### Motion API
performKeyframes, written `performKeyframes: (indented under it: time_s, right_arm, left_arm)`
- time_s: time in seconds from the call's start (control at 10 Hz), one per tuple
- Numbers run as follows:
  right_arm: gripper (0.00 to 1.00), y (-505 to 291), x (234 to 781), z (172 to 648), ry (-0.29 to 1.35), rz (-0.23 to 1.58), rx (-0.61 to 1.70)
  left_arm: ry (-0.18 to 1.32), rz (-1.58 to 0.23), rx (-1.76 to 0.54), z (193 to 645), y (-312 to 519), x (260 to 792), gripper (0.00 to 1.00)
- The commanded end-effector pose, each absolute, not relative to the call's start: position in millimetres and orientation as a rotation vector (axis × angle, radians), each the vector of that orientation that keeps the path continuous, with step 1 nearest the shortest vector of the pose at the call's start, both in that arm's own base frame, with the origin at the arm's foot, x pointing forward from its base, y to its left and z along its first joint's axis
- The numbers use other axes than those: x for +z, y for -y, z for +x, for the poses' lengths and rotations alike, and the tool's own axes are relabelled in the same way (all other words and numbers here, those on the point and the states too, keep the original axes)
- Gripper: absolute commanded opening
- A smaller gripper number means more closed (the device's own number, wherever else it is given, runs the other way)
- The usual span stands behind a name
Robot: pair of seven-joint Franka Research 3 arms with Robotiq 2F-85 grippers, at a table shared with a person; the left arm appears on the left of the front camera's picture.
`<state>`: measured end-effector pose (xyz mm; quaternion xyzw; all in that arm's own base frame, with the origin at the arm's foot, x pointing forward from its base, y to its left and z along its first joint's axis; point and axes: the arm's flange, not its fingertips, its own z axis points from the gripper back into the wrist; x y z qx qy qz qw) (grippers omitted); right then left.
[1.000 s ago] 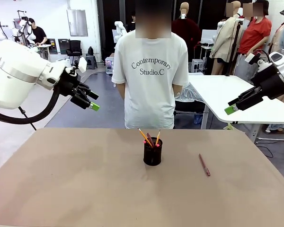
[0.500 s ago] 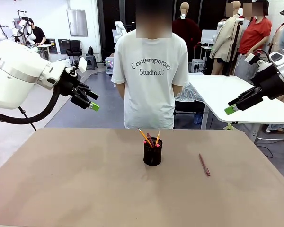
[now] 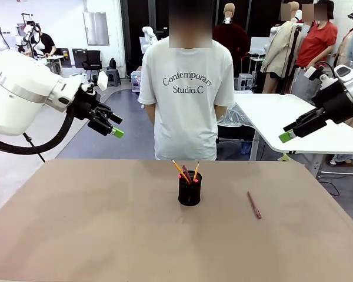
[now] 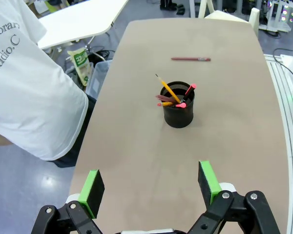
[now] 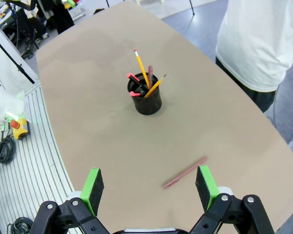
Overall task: Place the pens into the pen holder.
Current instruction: Pick up a writing instrument from the table and place it into the Pen holder.
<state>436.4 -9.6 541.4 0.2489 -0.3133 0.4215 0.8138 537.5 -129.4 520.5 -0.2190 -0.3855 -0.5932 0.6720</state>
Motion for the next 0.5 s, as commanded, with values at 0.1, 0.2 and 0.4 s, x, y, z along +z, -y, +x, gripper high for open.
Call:
performKeyframes:
  time_s: [0.1, 0.2, 0.4]
  right_arm:
    - [1.0, 9.6, 541.4, 436.4, 0.669, 0.531, 0.9]
    - [1.0, -5.4, 536.6, 449.9, 0.61, 0.562, 0.844]
    - [1.0, -26.4, 535.3, 495.3, 0.482, 0.45, 0.678]
  left_arm:
    - [0.858, -0.496, -1.332, 536.2, 128.6, 522.1, 1.0]
    - [0.858, -0.496, -1.332, 536.2, 128.6, 522.1, 1.0]
    - [0.858, -0.496, -1.332, 536.2, 128.6, 522.1, 1.0]
